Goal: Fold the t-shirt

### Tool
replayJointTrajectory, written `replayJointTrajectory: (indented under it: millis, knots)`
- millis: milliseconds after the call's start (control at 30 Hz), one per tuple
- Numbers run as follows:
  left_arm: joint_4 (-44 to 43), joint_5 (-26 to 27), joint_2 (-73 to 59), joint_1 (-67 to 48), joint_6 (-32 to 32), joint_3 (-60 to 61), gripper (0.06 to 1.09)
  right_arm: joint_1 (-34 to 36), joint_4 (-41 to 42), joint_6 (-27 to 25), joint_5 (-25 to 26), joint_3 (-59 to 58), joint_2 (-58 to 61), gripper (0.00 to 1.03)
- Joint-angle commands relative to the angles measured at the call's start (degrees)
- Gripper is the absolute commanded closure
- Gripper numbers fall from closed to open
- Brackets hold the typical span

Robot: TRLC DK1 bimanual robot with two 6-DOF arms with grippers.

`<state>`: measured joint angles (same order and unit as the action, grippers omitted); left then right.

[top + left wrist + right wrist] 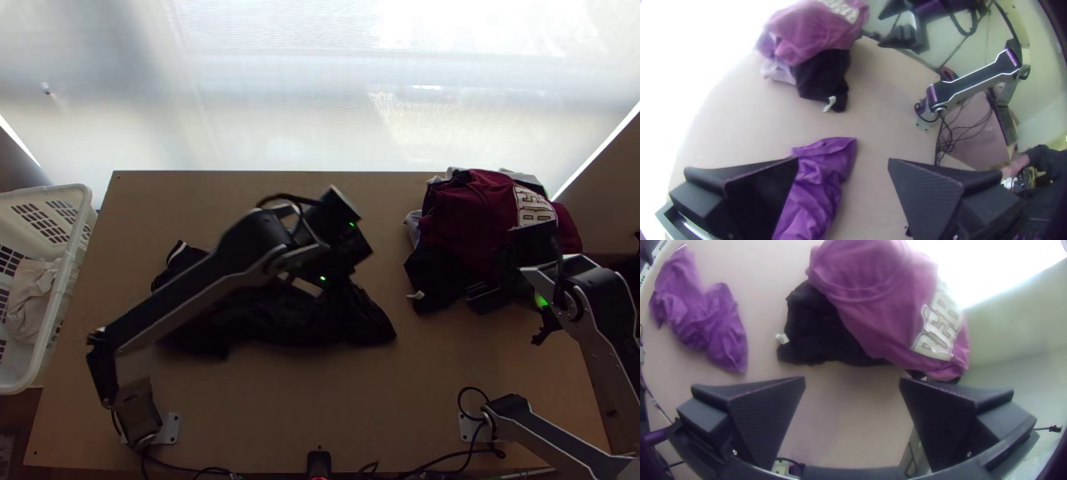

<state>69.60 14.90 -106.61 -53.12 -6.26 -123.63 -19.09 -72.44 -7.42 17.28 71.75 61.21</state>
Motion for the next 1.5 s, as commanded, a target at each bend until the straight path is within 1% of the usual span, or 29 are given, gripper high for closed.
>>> replayJointTrajectory:
  millis: [0,33,100,133,167,233,367,467,600,700,867,1033,1100,1133,1167,1200,1233,1300,1333,1367,1400,1467]
  knots:
    - [7.3,-3.47,9.05,12.87,-7.27,7.44,0.1,-7.71,2.75,2.59,-1.81,-2.49,2.95,0.05]
    - [6.33,-5.4,11.95,15.77,-9.82,12.28,0.1,-9.65,3.19,2.59,-2.34,-2.31,4.0,0.05]
    - [1.94,-13.05,18.01,21.04,-16.15,23.7,0.1,-13.69,3.8,2.67,-3.74,-1.96,5.85,0.05]
    - [-0.79,-16.04,20.83,24.12,-19.23,29.33,0.1,-15.98,3.89,2.5,-3.92,-2.05,6.9,0.05]
    - [-2.89,-17.36,23.11,27.72,-22.48,33.9,0.1,-18.26,3.98,2.23,-4.01,-2.22,8.05,0.05]
    - [-6.06,-17.0,25.57,36.25,-26.78,40.23,0.1,-21.86,4.33,1.27,-4.01,-2.4,10.6,0.05]
    - [-14.14,-16.83,26.63,50.75,-38.03,52.18,0.11,-25.12,9.52,-0.67,-5.32,-2.49,16.57,0.05]
    - [-15.81,-16.83,25.48,56.46,-39.27,54.11,0.11,-25.47,13.12,-0.31,-7.26,-1.26,21.41,0.05]
    - [-20.56,-17.44,24.34,59.72,-41.37,60.09,0.11,-25.56,15.58,2.32,-13.41,-1.17,28.0,0.05]
    - [-21.53,-18.41,24.25,59.98,-41.37,62.55,0.11,-26.26,15.93,4.17,-18.24,-0.03,31.95,0.05]
    - [-22.41,-19.11,24.25,63.41,-42.78,62.81,0.11,-28.72,16.46,6.54,-20.62,1.29,33.89,0.05]
    - [-23.9,-19.11,22.06,66.22,-43.92,63.69,0.11,-28.72,18.04,7.07,-21.5,2.79,36.44,0.06]
    - [-24.87,-19.2,21.27,66.57,-44.01,64.13,0.11,-28.72,17.95,7.07,-21.76,3.84,37.4,0.08]
    - [-25.13,-19.2,20.91,66.66,-44.01,64.4,0.11,-28.72,17.95,7.07,-22.29,4.46,37.58,0.13]
    - [-25.22,-19.11,20.47,66.66,-44.01,64.75,0.14,-28.81,17.95,7.07,-23.25,4.72,37.67,0.16]
    - [-25.22,-19.11,20.21,66.57,-44.01,65.19,0.19,-28.9,17.95,7.07,-24.13,4.81,37.75,0.19]
    - [-25.22,-19.11,19.95,66.31,-44.01,65.71,0.27,-29.16,18.22,7.07,-24.66,4.54,37.84,0.23]
    - [-25.22,-18.94,19.33,65.52,-43.4,66.42,0.5,-29.16,20.06,6.98,-25.45,2.96,37.84,0.35]
    - [-24.95,-18.67,18.89,65.16,-42.96,66.5,0.57,-29.16,20.94,6.72,-26.51,2.17,37.84,0.44]
    - [-24.52,-18.24,18.45,64.64,-41.9,66.68,0.65,-29.07,22.26,6.54,-27.3,1.38,37.67,0.53]
    - [-24.08,-17.53,18.19,64.2,-40.94,66.77,0.78,-29.07,23.67,6.45,-27.82,0.59,37.4,0.62]
    - [-23.37,-14.9,18.1,63.58,-39.0,66.68,0.96,-28.98,26.04,5.75,-27.91,-0.73,36.96,0.77]
